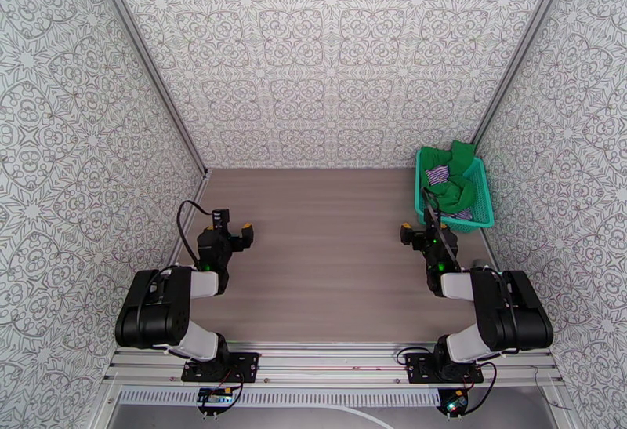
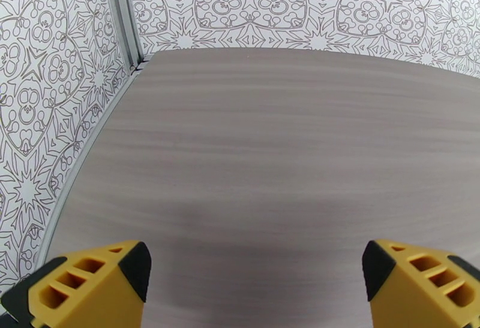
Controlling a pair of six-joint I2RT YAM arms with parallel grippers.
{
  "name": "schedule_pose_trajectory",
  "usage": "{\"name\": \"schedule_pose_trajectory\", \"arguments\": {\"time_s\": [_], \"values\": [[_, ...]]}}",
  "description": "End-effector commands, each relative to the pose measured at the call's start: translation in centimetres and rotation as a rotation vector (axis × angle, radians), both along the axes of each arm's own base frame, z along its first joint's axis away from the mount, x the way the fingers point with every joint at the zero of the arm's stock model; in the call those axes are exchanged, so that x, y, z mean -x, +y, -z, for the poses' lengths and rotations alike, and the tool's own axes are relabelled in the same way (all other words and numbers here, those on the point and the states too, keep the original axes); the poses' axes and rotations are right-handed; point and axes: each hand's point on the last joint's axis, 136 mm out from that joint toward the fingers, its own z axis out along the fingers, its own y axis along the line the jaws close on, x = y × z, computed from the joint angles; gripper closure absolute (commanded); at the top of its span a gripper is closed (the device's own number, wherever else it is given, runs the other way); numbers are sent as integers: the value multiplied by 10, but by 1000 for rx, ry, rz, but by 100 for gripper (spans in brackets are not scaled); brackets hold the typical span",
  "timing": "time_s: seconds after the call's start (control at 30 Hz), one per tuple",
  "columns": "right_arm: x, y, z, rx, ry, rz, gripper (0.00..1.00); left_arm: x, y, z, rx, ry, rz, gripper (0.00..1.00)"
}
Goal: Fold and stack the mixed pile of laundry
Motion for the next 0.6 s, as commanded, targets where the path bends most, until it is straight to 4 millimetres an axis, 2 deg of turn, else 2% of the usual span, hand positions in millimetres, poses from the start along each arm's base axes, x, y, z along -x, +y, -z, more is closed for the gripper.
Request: {"name": "schedule_pose_trajectory", "arguments": {"time_s": [0.0, 0.1, 0.17, 0.23, 0.33, 0.37, 0.47, 0.57], "values": [[0, 1, -12, 2, -53, 4, 1, -3, -5, -11, 6, -41, 25, 1], [12, 0, -23, 13, -108, 30, 1, 3, -14, -22, -58, -56, 13, 1], [23, -5, -37, 22, -139, 71, 2, 8, -28, -38, -152, -45, 0, 1], [30, -11, -43, -1, -80, 125, 5, 11, -44, -60, -227, -38, -13, 1], [42, -33, -59, -119, 43, 308, 13, 19, -69, -90, -146, -11, 23, 1], [48, -36, -64, -159, 83, 348, 13, 22, -80, -99, -98, -1, 66, 1], [53, -25, -91, -234, 206, 327, 14, 33, -119, -113, 4, 58, 249, 2], [48, -31, -108, -261, 371, 353, 13, 49, -165, -128, 89, 118, 479, 5]]}}
